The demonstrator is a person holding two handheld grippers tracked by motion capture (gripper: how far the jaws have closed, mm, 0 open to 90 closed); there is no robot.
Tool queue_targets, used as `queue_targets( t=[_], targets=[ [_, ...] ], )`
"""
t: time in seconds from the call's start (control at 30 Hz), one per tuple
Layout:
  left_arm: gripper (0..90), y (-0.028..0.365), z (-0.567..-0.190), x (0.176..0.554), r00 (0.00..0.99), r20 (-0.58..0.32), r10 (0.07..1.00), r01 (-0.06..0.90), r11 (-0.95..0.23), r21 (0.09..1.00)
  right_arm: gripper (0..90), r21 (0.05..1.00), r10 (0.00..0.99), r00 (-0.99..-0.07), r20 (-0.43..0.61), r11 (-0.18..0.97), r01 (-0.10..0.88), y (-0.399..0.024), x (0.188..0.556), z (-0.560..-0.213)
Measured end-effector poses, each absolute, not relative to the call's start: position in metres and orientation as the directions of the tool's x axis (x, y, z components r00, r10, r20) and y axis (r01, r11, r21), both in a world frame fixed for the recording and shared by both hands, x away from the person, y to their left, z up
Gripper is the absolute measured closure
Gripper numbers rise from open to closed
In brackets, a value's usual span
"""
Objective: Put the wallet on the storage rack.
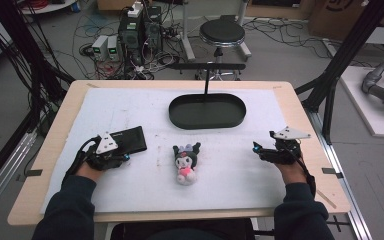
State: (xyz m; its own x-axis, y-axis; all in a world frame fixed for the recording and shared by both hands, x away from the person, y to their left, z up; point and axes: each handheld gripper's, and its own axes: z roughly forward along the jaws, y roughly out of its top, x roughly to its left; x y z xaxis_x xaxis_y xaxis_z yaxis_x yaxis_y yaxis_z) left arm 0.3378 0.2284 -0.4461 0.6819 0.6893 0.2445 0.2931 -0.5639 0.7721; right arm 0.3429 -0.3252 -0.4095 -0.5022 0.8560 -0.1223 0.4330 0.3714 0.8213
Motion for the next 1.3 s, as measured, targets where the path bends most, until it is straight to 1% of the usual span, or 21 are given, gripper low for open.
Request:
queue_targets(
  t=[0.03, 0.1, 0.17, 0.23, 0.43, 0.53, 0.6, 0.87, 1.0, 1.13, 1.3],
  targets=[
    [71.0, 0.227, -0.445, 0.337, 0.679, 0.258, 0.687, 0.28, -0.567, 0.774, 24.3, 0.822, 0.857, -0.501, -0.122, 0.37, 0.432, -0.325, 0.343, -0.409],
    [77.3, 0.227, -0.443, 0.337, 0.67, 0.243, 0.701, 0.292, -0.55, 0.783, 24.4, 0.822, 0.858, -0.499, -0.121, 0.368, 0.434, -0.326, 0.343, -0.409],
    [81.7, 0.228, -0.44, 0.337, 0.653, 0.225, 0.723, 0.306, -0.523, 0.795, 24.4, 0.822, 0.857, -0.501, -0.126, 0.372, 0.431, -0.326, 0.343, -0.409],
    [83.0, 0.23, -0.436, 0.337, 0.635, 0.195, 0.747, 0.32, -0.484, 0.814, 24.3, 0.822, 0.859, -0.498, -0.12, 0.367, 0.436, -0.326, 0.343, -0.41],
    [83.7, 0.241, -0.423, 0.338, 0.595, 0.016, 0.804, 0.373, -0.294, 0.88, 24.3, 0.822, 0.861, -0.495, -0.12, 0.366, 0.437, -0.326, 0.344, -0.41],
    [83.9, 0.246, -0.413, 0.341, 0.567, -0.05, 0.822, 0.391, -0.215, 0.895, 24.3, 0.822, 0.861, -0.495, -0.12, 0.366, 0.437, -0.326, 0.343, -0.41],
    [84.2, 0.248, -0.405, 0.343, 0.554, -0.077, 0.829, 0.395, -0.181, 0.901, 24.3, 0.824, 0.861, -0.494, -0.121, 0.365, 0.434, -0.326, 0.344, -0.409],
    [85.4, 0.255, -0.382, 0.353, 0.522, -0.119, 0.844, 0.434, -0.143, 0.89, 24.4, 0.825, 0.863, -0.492, -0.116, 0.36, 0.436, -0.326, 0.343, -0.408],
    [85.9, 0.258, -0.376, 0.355, 0.519, -0.18, 0.836, 0.465, -0.1, 0.879, 24.3, 0.825, 0.863, -0.492, -0.115, 0.36, 0.437, -0.325, 0.343, -0.409],
    [85.9, 0.257, -0.369, 0.357, 0.529, -0.183, 0.828, 0.486, -0.118, 0.866, 24.4, 0.826, 0.862, -0.493, -0.116, 0.359, 0.433, -0.326, 0.343, -0.408],
    [85.9, 0.255, -0.37, 0.366, 0.511, -0.197, 0.837, 0.53, -0.127, 0.838, 24.4, 0.826, 0.861, -0.495, -0.118, 0.362, 0.432, -0.325, 0.343, -0.408]
  ],
)
